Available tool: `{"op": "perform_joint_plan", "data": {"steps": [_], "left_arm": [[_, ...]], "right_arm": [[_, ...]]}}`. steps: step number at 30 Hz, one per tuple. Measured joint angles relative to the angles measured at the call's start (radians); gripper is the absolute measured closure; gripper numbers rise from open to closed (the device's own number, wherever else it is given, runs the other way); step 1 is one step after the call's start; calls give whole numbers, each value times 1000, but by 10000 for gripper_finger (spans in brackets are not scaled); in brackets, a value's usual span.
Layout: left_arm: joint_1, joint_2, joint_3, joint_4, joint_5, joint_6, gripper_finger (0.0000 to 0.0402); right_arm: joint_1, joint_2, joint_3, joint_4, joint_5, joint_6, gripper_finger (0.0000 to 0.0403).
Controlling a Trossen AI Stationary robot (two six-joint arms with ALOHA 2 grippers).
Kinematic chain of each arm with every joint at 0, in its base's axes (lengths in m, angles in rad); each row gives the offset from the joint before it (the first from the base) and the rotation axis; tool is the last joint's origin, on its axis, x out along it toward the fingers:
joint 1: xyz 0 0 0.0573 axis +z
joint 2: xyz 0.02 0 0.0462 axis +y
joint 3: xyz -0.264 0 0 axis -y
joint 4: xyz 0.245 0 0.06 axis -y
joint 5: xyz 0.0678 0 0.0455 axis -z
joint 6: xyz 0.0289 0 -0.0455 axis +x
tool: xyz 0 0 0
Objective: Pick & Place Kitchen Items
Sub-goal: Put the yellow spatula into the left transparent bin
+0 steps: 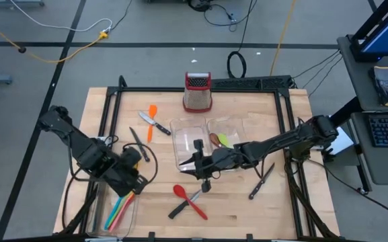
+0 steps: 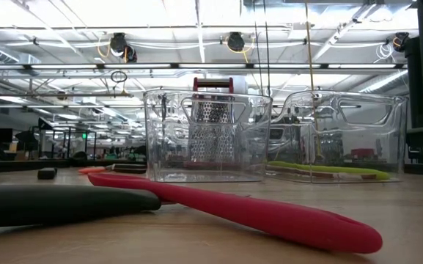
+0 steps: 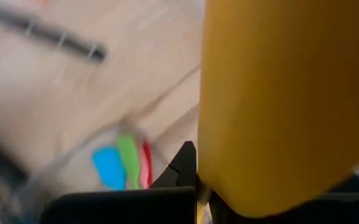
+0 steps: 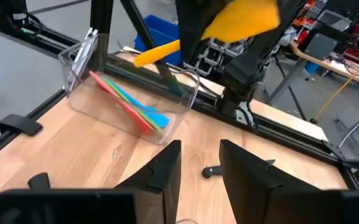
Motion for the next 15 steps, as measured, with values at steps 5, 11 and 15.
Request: {"op": "perform_joint_plan", "data": {"steps": [5, 11, 15], "left_arm": [[-78, 1, 0, -71, 75, -229, 400], [-190, 15, -17, -67, 107, -457, 400], [-250, 37, -61, -39, 212, -585, 400]], "right_arm": [[0, -23, 1, -43, -2, -12, 302], [6, -43, -18, -54, -1, -15, 303], [9, -75, -73, -51, -5, -9, 305]]}}
